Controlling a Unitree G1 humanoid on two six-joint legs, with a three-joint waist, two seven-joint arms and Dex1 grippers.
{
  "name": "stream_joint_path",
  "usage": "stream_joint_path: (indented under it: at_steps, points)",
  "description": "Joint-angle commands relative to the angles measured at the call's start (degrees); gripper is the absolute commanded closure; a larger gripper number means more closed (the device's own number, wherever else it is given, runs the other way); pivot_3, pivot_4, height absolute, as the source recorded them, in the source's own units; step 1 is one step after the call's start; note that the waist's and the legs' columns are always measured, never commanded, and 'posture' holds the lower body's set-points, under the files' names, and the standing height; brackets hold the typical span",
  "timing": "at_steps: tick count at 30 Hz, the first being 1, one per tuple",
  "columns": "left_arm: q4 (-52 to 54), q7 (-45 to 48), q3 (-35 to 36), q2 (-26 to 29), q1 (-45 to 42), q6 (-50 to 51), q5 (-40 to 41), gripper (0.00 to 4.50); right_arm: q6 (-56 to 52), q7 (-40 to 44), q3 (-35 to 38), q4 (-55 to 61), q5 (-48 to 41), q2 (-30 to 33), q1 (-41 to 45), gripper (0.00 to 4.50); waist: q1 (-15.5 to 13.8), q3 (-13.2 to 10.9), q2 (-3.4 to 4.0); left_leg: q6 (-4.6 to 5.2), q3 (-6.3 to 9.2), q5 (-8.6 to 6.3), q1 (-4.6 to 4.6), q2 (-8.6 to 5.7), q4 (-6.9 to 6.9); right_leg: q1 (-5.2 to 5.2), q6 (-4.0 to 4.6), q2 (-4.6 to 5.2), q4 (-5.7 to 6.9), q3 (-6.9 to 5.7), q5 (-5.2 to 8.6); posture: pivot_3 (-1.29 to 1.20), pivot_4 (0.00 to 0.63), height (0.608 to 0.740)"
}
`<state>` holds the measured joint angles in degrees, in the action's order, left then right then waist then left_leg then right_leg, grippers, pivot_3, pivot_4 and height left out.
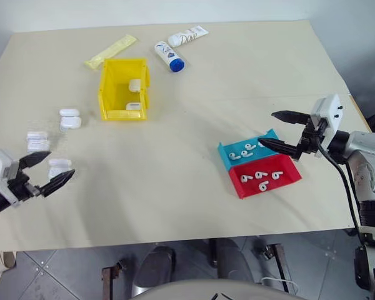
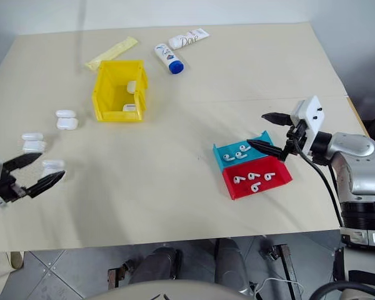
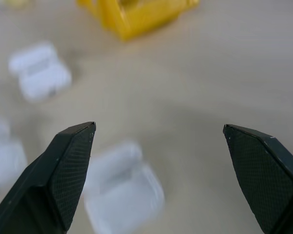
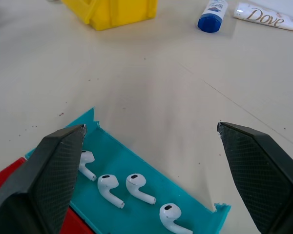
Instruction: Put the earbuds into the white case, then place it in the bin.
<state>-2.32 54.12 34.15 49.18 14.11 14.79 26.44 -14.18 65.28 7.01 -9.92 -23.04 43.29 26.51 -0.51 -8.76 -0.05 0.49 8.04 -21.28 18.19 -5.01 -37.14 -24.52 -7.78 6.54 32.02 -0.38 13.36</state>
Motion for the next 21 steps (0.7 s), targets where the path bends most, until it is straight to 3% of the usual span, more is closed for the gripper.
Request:
stream_joint_path:
  at_steps: [1,5,11,17,21]
  points:
    - [5.9,-0.9,6.4,-0.6,8.3,2.7,-0.8,0.04,1.4,3.1,0.8,-0.1,-1.3,0.9,0.9,0.00,0.2,0.0,-0.01,0.02,-0.04,-0.01,0.01,0.01,0.00,-0.02,0.00,-0.01,-0.02,0.03,0.00,0.00,0.150,0.740]
    - [7.2,0.1,10.2,-3.1,15.2,3.8,1.1,0.04,-0.4,7.3,0.7,0.5,-3.4,1.3,1.5,0.00,0.1,0.0,0.00,0.09,-0.12,-0.11,0.01,0.05,-0.05,0.01,0.01,0.01,-0.07,0.07,0.01,0.00,0.150,0.740]
    - [9.8,-0.7,11.8,-5.7,18.1,4.5,1.7,0.04,1.5,11.6,-0.8,-1.1,-2.7,0.6,3.3,0.00,-0.7,0.0,0.00,0.11,-0.19,-0.23,-0.01,0.06,-0.11,0.01,0.03,0.02,-0.18,0.10,0.01,0.00,0.150,0.740]
    - [14.3,-2.7,10.4,-4.8,17.0,8.1,1.5,0.04,3.0,13.9,-2.3,-2.6,-2.9,-0.9,6.7,0.00,-0.8,0.0,-0.03,0.08,-0.24,-0.25,-0.04,0.11,-0.12,0.00,0.03,0.00,-0.17,0.13,0.02,0.00,0.150,0.740]
    - [19.6,-9.2,7.2,-3.3,10.6,16.0,1.4,0.04,2.1,18.9,-3.8,-0.9,-4.3,-0.8,8.3,0.00,-1.0,0.0,-0.01,0.07,-0.25,-0.25,-0.04,0.10,-0.15,0.00,0.03,-0.01,-0.14,0.13,0.02,0.00,0.150,0.740]
